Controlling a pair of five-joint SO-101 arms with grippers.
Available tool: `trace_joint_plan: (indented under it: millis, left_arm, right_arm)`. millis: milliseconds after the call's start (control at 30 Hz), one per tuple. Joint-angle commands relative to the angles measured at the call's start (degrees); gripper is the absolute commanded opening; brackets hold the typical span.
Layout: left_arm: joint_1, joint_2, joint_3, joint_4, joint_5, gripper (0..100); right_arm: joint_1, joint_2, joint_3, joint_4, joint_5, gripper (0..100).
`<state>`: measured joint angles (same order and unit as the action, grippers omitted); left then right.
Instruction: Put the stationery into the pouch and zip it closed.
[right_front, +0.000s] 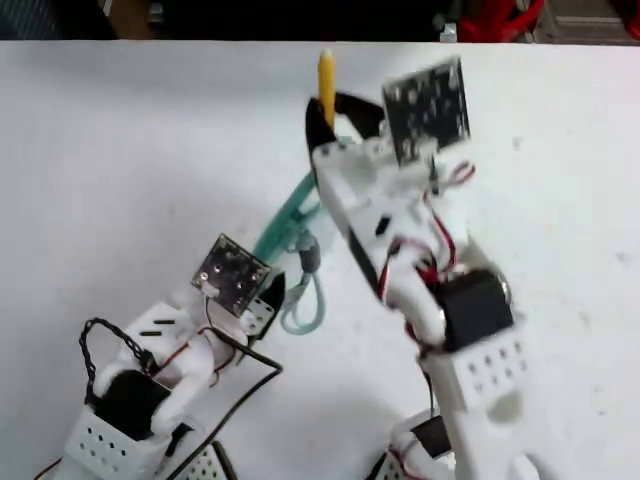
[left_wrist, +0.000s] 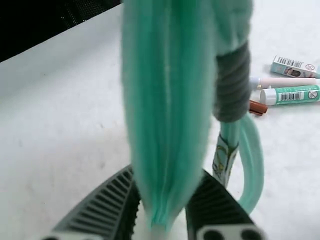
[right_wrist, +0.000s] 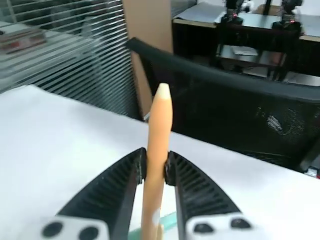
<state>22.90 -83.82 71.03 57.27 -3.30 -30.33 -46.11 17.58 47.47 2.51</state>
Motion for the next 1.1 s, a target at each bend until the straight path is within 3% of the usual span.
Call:
trace_joint_plan:
  millis: [0, 100, 233, 300, 533, 800, 1067]
  left_arm:
    - [0.4, 0.0, -0.4, -1.3, 0.0, 12]
    - [0.4, 0.0, -0.4, -1.3, 0.0, 12]
    - [0.4, 0.0, -0.4, -1.3, 0.0, 12]
    - [0.4, 0.0, -0.4, -1.3, 0.0, 12]
    - [0.4, 0.0, -0.4, -1.3, 0.0, 12]
    - [0.4, 0.0, -0.4, -1.3, 0.0, 12]
    - [0.4, 0.0, -0.4, -1.3, 0.0, 12]
  right_arm:
    - [-1.5, -7.0, 1.1, 3.6, -0.1, 1.7]
    - [-1.5, -7.3, 1.2, 7.3, 3.0, 4.6]
    - [-1.4, -6.6, 1.2, 10.5, 5.4, 21.7]
    - [-1.3, -7.3, 1.1, 10.9, 5.5, 25.7]
    - [4.4, -10.2, -0.4, 11.4, 6.0, 22.5]
    - [22.1, 1.1, -6.6, 20.3, 6.4, 20.7]
    - [30.4, 24.4, -7.2, 24.2, 21.3, 14.5]
